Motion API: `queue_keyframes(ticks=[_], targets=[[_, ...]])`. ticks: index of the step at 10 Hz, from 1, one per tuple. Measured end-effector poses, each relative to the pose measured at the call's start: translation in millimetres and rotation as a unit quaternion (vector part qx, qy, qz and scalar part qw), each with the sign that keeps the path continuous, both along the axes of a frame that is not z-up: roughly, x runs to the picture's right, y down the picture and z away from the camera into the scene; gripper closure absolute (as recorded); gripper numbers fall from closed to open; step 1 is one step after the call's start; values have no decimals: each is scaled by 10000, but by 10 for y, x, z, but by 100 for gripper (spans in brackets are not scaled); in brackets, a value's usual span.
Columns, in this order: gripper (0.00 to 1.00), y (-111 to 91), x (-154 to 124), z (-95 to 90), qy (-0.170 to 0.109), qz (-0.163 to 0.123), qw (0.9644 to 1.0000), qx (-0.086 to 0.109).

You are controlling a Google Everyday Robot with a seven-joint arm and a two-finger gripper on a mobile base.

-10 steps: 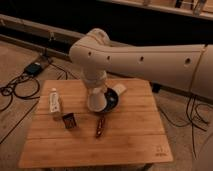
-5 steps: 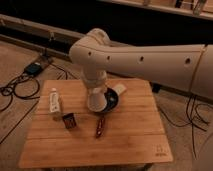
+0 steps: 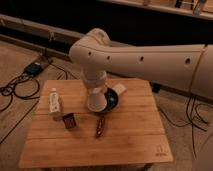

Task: Place the ceramic cup over the eraser

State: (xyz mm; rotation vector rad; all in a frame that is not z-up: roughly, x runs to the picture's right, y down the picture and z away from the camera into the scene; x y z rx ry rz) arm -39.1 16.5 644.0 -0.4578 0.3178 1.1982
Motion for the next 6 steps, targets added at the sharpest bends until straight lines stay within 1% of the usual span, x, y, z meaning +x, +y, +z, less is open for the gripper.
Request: queue_keyframes(ticks=[1, 3, 6], targets=[[100, -1, -5, -4, -22, -20, 10000, -3], [100, -5, -58, -51, -149, -77, 9999, -12], [100, -7, -197, -196, -493, -222, 9985, -1]])
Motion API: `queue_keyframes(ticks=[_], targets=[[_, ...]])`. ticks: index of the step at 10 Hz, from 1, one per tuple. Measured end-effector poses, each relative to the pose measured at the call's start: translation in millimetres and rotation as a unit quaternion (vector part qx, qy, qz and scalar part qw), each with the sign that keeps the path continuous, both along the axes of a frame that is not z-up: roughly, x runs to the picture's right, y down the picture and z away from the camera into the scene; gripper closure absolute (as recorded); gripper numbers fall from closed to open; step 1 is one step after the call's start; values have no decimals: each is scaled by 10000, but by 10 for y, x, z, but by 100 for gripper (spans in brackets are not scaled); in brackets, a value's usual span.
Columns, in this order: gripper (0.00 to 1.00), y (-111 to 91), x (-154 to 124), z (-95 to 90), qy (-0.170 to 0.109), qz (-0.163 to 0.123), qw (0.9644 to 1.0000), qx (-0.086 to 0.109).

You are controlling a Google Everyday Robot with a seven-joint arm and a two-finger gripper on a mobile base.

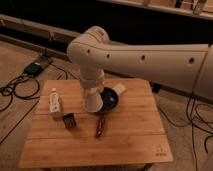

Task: Place the ceramic cup over the eraser

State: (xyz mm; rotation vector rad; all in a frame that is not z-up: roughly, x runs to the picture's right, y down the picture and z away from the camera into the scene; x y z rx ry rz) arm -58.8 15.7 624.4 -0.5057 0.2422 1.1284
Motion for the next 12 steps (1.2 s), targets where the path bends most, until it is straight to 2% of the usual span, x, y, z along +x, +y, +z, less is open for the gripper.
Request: queue_keyframes(ticks=[3, 5, 8, 12], targets=[[100, 109, -211, -133, -438, -250, 9987, -23], [100, 181, -377, -149, -758, -492, 9959, 15], [100, 264, -617, -82, -1103, -803, 9906, 79], [100, 427, -962, 77, -1470, -1070, 9832, 176]])
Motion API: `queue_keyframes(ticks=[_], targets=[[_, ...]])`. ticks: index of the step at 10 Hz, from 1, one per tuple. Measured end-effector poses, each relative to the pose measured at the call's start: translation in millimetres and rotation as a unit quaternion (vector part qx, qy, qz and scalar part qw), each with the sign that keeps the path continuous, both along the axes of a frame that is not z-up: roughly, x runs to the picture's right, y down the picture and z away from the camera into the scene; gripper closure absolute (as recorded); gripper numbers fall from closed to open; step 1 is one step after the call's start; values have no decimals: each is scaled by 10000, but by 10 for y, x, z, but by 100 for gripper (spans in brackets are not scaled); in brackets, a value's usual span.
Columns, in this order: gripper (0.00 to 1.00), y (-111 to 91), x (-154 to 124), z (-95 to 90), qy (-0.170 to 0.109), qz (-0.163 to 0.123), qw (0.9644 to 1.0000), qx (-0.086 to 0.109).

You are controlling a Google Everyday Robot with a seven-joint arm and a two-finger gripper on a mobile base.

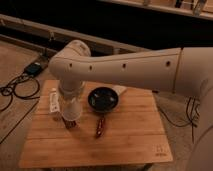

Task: Place the ceramic cup over the eraser

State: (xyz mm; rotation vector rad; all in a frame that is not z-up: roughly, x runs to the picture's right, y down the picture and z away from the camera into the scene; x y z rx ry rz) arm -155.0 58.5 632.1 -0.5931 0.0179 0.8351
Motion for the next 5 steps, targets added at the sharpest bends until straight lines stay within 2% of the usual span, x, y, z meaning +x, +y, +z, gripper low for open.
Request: queue_keyframes(ticks=[2, 5], targets=[[100, 118, -109, 68, -99, -163, 9998, 48], [100, 275, -261, 166, -248, -433, 9983, 311]])
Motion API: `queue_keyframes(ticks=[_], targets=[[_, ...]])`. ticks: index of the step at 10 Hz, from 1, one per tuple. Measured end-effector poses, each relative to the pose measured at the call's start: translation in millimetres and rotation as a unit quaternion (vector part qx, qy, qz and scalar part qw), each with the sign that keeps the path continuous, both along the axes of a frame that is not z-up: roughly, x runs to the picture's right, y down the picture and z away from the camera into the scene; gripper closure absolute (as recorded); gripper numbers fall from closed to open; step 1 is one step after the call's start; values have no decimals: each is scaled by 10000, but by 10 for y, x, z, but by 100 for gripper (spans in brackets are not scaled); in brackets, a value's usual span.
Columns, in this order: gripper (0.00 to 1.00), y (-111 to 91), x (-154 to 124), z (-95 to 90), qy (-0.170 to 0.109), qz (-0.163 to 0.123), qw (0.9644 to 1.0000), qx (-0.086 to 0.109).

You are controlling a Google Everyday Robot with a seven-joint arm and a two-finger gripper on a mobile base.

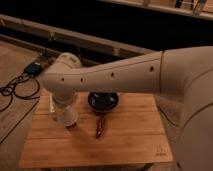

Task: Place the ceramic cup over the eraser

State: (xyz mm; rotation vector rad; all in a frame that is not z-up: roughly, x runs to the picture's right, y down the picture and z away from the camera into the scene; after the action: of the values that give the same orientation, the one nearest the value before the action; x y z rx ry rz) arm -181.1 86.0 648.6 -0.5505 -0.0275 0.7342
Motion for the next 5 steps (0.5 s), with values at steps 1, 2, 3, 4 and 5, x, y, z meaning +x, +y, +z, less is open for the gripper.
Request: queue_keyframes(ticks=[1, 2, 3, 4, 5], targets=[[100, 40, -41, 35, -39, -81, 9999, 105], [100, 99, -78, 91, -72, -176, 9997, 183], [100, 140, -106, 134, -93, -243, 9994, 218], [100, 190, -134, 213, -106, -311, 9992, 241], [100, 237, -135, 296, -92, -349, 9991, 227]])
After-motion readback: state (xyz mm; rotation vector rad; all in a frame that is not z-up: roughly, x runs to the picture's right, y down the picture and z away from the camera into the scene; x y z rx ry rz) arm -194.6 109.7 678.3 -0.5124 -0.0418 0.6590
